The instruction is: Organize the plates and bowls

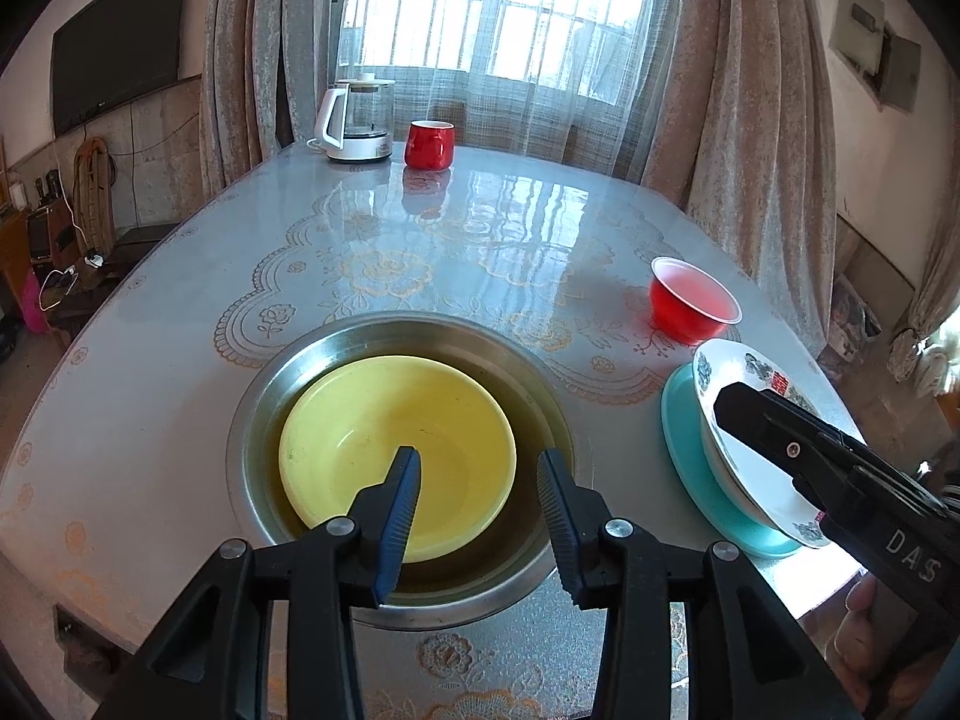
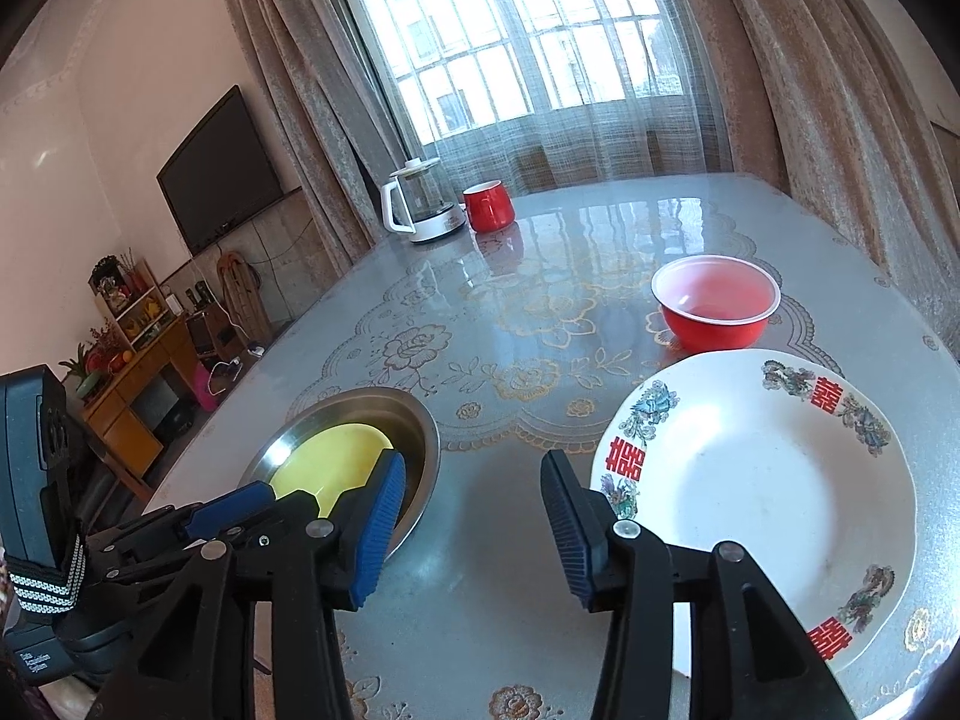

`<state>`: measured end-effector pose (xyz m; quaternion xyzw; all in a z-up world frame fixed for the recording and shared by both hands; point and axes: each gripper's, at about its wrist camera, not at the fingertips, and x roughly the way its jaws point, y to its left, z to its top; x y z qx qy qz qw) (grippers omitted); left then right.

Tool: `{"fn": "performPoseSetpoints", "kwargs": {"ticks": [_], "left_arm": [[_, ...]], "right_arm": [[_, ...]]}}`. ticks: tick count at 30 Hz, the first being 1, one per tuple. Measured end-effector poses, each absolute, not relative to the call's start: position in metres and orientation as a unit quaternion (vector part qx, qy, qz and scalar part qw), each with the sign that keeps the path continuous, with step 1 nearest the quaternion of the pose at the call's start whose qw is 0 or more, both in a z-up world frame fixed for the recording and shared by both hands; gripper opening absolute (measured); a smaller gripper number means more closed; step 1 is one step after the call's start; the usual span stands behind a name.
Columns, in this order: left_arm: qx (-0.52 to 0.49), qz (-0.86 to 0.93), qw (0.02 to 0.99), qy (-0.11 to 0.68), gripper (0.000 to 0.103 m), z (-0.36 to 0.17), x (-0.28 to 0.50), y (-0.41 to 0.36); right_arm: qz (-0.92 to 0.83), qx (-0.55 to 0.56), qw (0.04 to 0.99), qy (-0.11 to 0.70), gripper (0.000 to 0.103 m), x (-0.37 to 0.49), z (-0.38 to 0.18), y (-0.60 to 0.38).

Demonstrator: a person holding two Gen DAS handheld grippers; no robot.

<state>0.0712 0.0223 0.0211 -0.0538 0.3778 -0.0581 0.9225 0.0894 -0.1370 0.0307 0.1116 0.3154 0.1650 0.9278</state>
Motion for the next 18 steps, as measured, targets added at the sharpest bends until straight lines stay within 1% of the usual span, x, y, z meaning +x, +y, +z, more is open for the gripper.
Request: {"fn": "performPoseSetpoints", "kwargs": {"ticks": [8, 16, 18], "left_arm": [[-0.054, -0.062, 0.922, 0.379, 0.041, 0.026, 0.079, 0.016], [-0.021, -0.082, 0.927, 0.366, 0.041, 0.033, 0.079, -0.007], [-0.017, -0.084, 0.926, 0.369, 0.043, 0.032, 0.080, -0.010]], "right_arm": [[0.145, 0.113, 0.933, 0.309, 0.049, 0.085, 0.035, -0.154], [0.114, 0.141, 0.930, 0.318, 0.049, 0.089, 0.032, -0.184], [0.108, 0.147, 0.930, 0.319, 0.049, 0.089, 0.032, -0.192]]}}
